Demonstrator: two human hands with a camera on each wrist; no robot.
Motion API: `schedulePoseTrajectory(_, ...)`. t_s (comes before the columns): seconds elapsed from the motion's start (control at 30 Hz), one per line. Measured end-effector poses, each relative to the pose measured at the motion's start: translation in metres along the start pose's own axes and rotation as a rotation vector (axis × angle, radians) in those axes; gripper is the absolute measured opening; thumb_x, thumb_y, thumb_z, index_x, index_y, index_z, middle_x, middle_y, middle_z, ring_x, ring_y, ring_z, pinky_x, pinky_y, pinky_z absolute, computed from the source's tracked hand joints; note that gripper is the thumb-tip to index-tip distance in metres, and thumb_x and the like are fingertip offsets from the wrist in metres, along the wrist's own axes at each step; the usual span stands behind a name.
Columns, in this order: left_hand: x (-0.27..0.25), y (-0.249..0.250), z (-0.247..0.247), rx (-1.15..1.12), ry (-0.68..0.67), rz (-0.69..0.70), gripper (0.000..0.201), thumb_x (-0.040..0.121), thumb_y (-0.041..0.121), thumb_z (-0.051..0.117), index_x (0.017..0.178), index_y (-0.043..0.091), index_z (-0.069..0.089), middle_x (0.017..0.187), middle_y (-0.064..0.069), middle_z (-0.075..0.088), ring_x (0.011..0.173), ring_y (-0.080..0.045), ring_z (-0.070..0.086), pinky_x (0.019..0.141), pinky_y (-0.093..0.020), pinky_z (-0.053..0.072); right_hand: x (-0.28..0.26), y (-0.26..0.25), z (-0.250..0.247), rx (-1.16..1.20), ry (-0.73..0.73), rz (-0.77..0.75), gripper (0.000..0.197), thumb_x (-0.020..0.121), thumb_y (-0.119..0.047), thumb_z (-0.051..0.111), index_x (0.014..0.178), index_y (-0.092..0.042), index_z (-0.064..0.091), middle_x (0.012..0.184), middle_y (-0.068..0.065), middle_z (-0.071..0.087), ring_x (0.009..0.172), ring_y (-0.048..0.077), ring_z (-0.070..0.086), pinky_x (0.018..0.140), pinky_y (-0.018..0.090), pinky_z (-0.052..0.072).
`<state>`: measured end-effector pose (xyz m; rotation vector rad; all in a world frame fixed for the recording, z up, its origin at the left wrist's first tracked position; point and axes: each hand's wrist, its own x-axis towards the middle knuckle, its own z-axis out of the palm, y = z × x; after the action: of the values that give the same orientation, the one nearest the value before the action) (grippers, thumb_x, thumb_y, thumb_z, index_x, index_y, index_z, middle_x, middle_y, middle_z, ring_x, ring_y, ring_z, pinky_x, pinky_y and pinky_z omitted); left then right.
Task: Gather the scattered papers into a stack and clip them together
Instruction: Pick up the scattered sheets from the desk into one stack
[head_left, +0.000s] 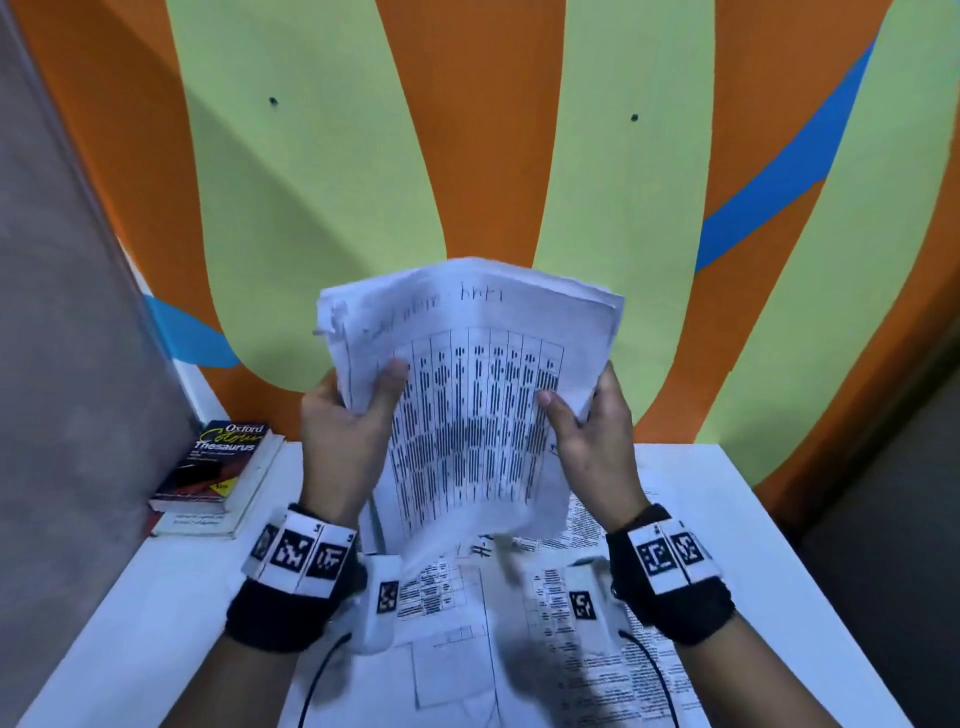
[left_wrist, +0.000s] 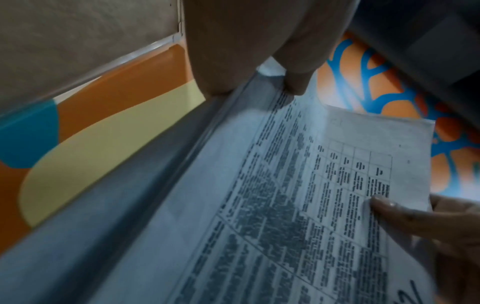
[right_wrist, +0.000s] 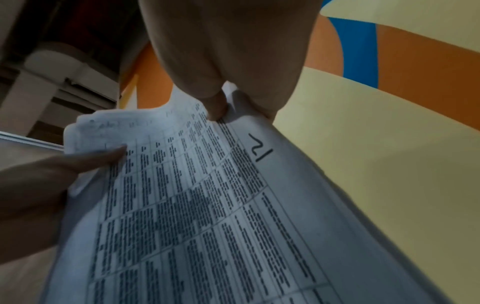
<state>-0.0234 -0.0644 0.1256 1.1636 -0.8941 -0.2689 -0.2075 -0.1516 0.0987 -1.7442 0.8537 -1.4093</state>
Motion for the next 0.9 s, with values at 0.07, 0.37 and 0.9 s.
schedulePoseTrajectory(0.07, -0.003, 0.002, 0.002, 0.005, -0.031, 0.009, 0.019, 0.077, 0.026, 0.07, 0.089, 0.013, 0.066, 0.062, 0.023, 0.067, 0.061, 0.011, 0.059, 0.058, -0.009, 0.045, -0.005, -0.001, 0.002, 0.023, -0.004, 0.033, 0.052, 0.09, -0.013, 0.061, 0.135, -0.007, 0.035, 0.114, 0.018, 0.059, 0.097, 0.006, 0.062, 0.085, 0.014, 0.05)
schedulePoseTrajectory(0.37, -0.027, -0.049, -0.002, 0.091, 0.046, -0.189, 0.016, 0.072, 0.016, 0.078, 0.076, 0.023, 0.065, 0.072, 0.016, 0.064, 0.062, 0.005, 0.064, 0.052, -0.005, 0.044, -0.038, 0.044, 0.026, -0.001, -0.068, 0.217, 0.035, 0.095, -0.003, 0.051, 0.106, -0.036, 0.045, 0.103, -0.007, 0.062, 0.089, -0.012, 0.06, 0.08, 0.017, 0.05)
schedulePoseTrajectory(0.9, -0.02, -0.054, -0.025, 0.047, -0.083, -0.105, 0.053, 0.064, 0.009, 0.083, 0.095, 0.039, 0.053, 0.098, 0.013, 0.065, 0.085, 0.007, 0.064, 0.062, -0.009, 0.051, 0.007, 0.01, 0.016, -0.191, -0.092, -0.191, 0.057, 0.086, -0.009, 0.066, 0.136, -0.028, 0.048, 0.13, 0.0, 0.037, 0.121, 0.004, 0.043, 0.094, 0.042, 0.053)
